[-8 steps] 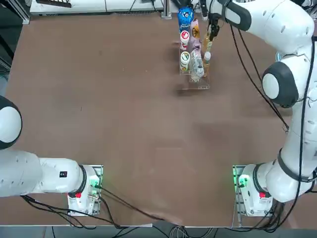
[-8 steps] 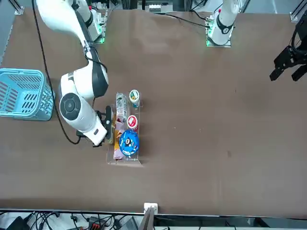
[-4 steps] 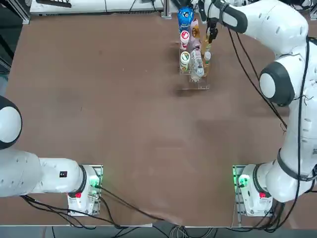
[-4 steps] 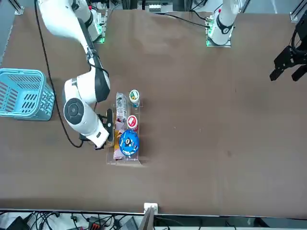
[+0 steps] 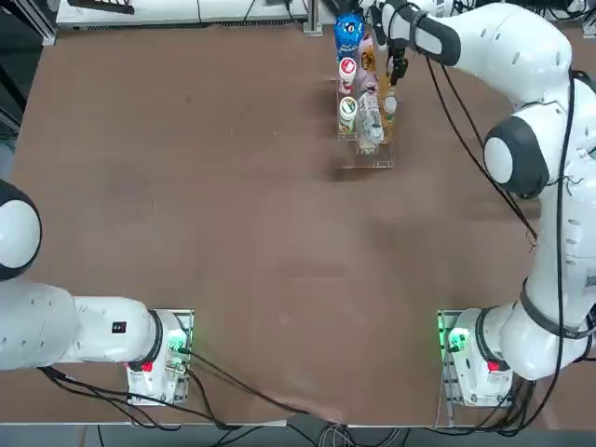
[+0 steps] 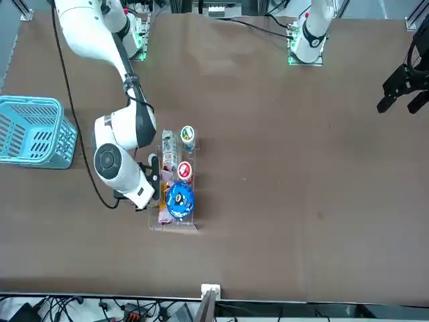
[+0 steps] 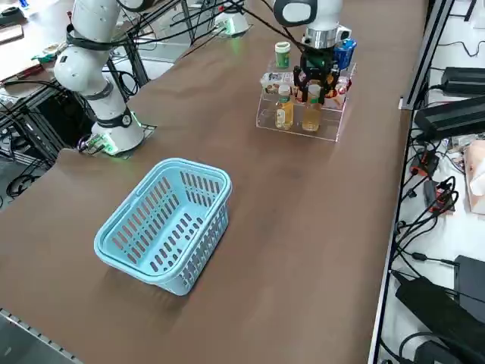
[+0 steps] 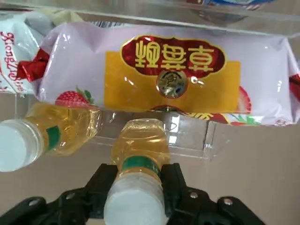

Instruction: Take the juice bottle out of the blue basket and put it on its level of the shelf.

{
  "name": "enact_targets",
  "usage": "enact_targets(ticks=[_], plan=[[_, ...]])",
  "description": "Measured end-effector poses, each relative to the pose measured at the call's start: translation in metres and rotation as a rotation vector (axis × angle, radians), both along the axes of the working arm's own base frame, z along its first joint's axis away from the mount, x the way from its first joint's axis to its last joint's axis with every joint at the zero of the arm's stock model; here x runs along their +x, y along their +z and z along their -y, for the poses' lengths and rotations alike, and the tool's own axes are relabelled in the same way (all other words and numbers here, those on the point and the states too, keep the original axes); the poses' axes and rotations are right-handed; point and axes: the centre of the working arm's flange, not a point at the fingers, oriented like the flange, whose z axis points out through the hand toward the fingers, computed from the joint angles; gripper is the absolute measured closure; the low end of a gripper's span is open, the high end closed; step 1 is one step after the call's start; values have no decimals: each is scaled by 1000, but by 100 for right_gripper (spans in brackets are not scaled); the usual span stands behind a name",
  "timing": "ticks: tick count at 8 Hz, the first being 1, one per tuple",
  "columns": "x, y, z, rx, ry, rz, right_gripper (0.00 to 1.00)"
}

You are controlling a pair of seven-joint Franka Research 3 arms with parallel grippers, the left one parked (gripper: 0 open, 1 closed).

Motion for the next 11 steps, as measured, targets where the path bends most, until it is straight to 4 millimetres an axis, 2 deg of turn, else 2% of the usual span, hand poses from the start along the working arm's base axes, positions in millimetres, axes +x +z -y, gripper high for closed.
enact_targets(ticks=[8,11], plan=[[-4,0,-12,23,-75,-2,45],[-5,-12,-15,17,-75,-15,45]])
